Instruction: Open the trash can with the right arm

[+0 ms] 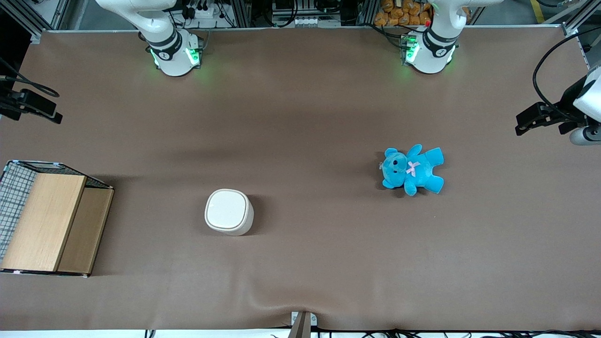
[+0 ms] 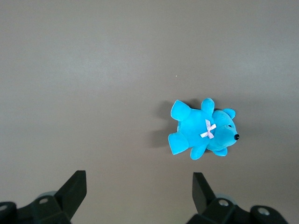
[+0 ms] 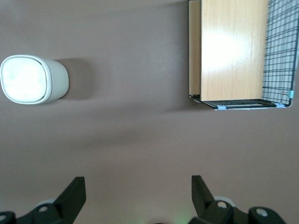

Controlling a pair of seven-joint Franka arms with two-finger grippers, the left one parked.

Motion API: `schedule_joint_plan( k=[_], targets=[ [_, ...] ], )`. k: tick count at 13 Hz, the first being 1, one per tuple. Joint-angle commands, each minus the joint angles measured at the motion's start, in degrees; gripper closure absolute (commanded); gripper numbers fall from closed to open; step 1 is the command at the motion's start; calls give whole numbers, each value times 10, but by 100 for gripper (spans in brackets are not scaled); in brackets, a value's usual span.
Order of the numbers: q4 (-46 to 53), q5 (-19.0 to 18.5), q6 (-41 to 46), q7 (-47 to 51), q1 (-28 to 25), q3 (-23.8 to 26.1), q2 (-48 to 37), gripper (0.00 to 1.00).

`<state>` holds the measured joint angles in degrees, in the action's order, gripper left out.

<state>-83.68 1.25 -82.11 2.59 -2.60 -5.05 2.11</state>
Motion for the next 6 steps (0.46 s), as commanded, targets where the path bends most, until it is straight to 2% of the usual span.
schedule_joint_plan(
  k=[1, 6],
  targets=[
    [19, -4, 2, 5, -56, -1, 37, 0],
    [19, 8, 0, 12, -150, -1, 87, 0]
  ],
)
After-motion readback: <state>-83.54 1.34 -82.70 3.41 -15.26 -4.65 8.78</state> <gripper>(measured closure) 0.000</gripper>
